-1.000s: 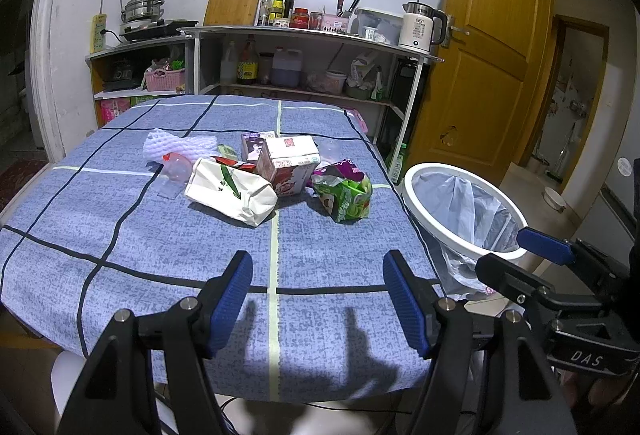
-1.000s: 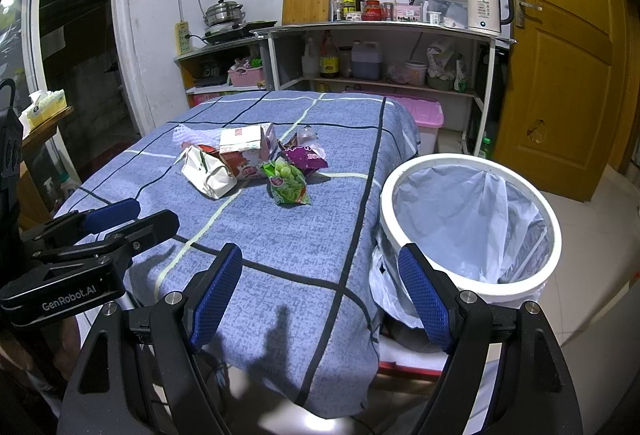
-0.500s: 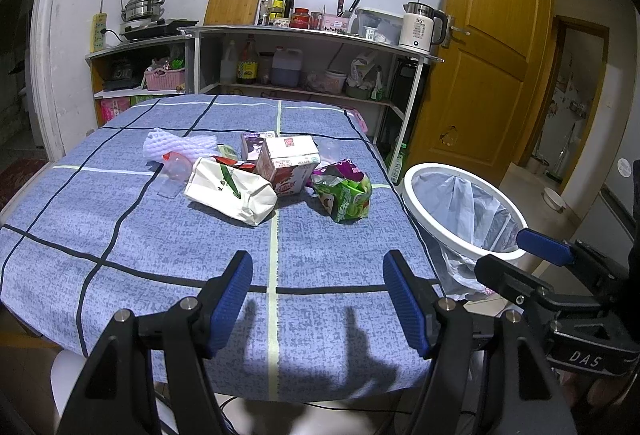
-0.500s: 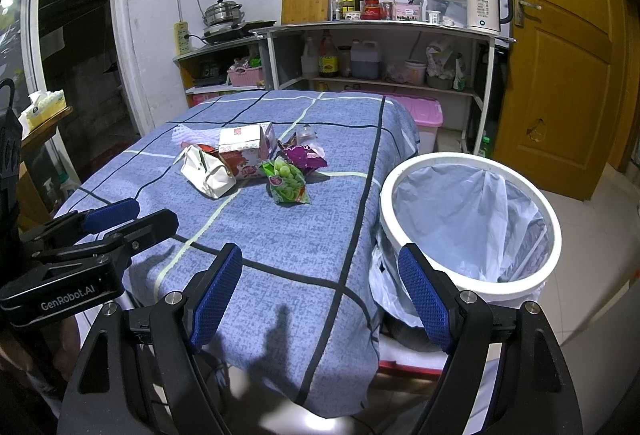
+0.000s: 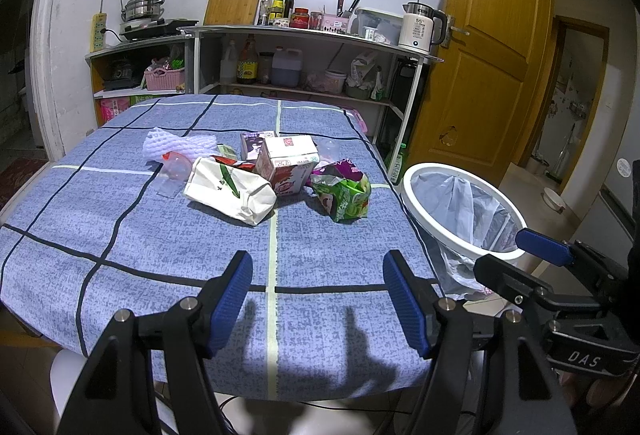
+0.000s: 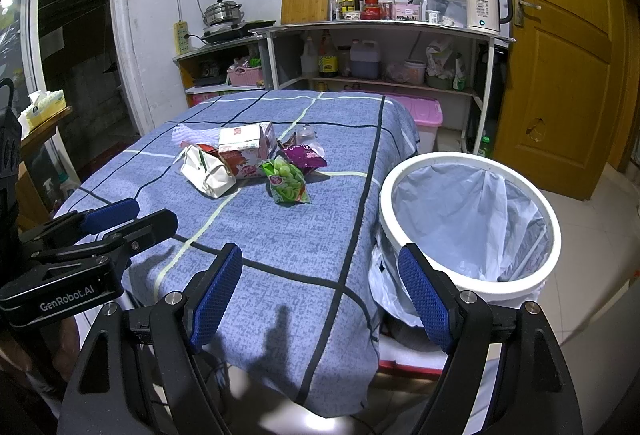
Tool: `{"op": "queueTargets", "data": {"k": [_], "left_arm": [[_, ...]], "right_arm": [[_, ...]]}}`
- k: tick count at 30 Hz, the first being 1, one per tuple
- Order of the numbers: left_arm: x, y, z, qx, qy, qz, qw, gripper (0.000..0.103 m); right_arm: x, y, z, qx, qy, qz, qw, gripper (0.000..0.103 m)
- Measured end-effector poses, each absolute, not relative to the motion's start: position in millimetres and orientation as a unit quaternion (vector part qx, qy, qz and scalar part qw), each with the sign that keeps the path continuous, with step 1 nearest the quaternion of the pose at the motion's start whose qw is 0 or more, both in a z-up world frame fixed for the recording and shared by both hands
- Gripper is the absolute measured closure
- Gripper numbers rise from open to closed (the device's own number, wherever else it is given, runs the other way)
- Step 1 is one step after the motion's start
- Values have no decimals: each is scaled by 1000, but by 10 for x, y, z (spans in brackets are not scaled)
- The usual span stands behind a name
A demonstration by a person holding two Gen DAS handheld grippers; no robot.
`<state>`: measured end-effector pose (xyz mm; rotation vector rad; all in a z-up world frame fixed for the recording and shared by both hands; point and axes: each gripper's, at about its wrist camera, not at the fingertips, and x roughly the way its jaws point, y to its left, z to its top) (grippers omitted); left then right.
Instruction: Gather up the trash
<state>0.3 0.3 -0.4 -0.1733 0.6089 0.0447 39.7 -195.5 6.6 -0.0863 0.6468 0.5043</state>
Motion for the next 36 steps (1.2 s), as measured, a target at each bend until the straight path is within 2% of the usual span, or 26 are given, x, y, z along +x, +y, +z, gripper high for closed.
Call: {"op": "queueTargets", "data": {"k": [36], "left_arm": [[57, 7, -106, -97, 308, 21, 946, 33]], "right_arm": [[446, -1918, -6, -43, 322, 252, 911, 22]]}}
